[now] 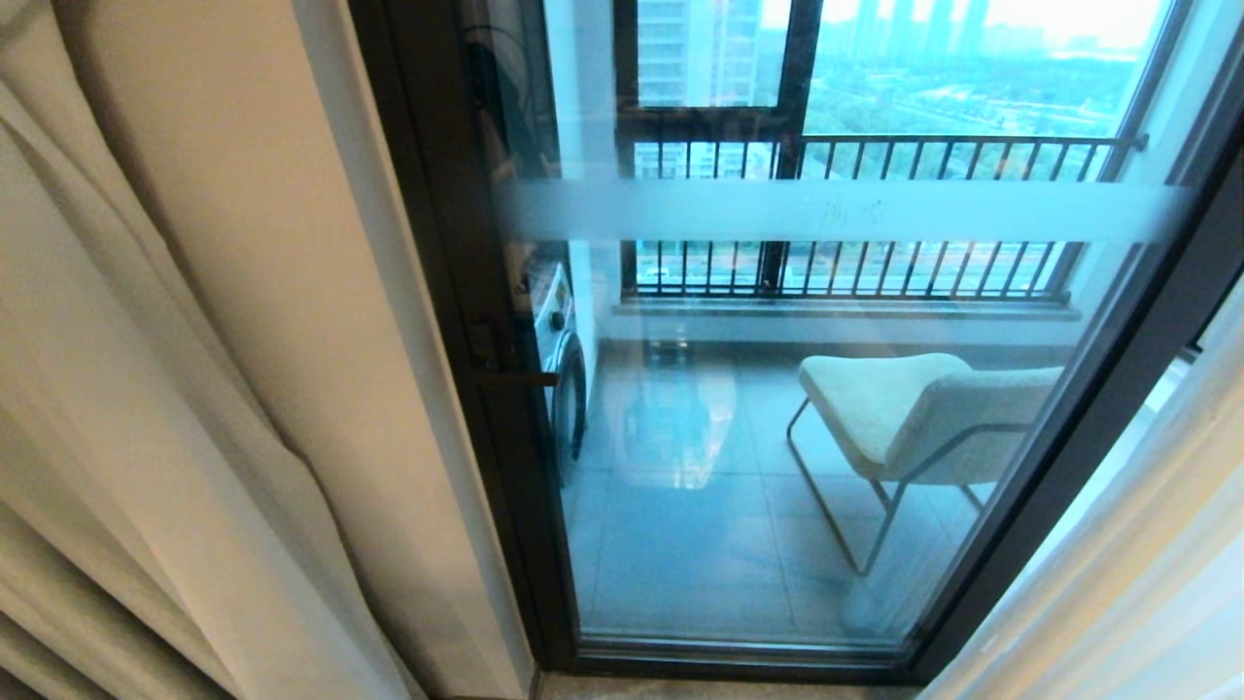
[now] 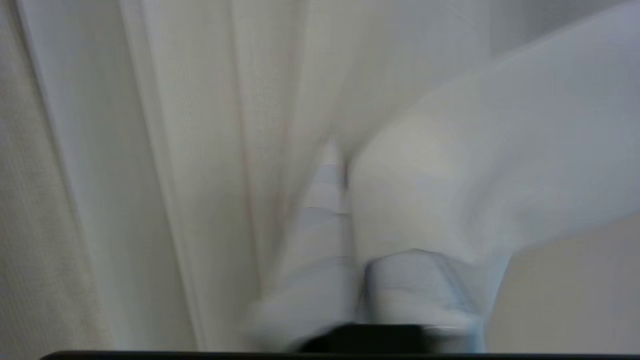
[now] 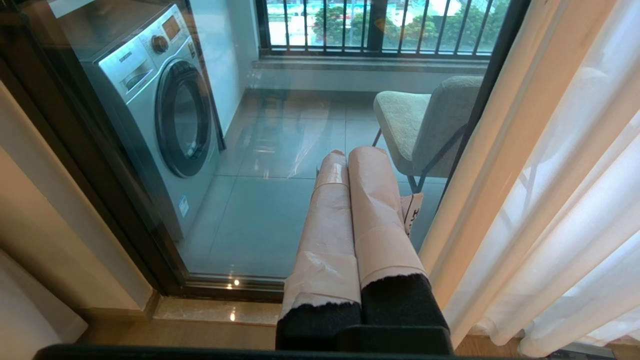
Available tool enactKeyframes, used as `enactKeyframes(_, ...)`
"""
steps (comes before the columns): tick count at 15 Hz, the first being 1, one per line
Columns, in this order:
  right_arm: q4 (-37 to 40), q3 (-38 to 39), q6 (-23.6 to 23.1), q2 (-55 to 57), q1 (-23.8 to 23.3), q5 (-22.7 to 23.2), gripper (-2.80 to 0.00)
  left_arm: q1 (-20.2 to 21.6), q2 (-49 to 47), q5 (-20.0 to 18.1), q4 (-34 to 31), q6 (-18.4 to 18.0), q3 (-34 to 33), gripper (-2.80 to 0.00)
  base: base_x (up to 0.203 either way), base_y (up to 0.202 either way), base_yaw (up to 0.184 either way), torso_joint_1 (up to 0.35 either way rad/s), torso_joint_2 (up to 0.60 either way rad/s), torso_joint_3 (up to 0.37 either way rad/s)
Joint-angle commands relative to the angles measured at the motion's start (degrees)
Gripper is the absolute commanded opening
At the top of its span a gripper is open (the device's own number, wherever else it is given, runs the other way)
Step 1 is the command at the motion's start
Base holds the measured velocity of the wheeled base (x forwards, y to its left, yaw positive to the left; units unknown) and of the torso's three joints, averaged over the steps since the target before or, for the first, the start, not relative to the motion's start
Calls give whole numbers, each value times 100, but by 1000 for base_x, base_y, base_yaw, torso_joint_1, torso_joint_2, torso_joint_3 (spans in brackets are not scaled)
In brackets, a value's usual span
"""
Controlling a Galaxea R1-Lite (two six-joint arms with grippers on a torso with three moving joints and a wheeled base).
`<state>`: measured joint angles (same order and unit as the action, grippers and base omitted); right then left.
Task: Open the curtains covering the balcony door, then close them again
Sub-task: Pull the inner curtains open on both sides
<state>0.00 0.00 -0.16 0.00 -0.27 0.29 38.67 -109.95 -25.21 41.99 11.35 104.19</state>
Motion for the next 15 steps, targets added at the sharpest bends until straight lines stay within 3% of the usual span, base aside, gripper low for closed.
enactKeyframes(1,0,0,-2,0,0,-3,-280,27,0,-11,28,42,-31,0,0,0,0,0,0,0)
enactKeyframes(7,-5,0,-2,0,0,-3,-280,48,431,8,81,42,-602,0,0,0,0,0,0,0)
enactKeyframes(15,-7,0,-2,0,0,4,-280,131,2061,-2,41,42,-2889,0,0,0,0,0,0,0)
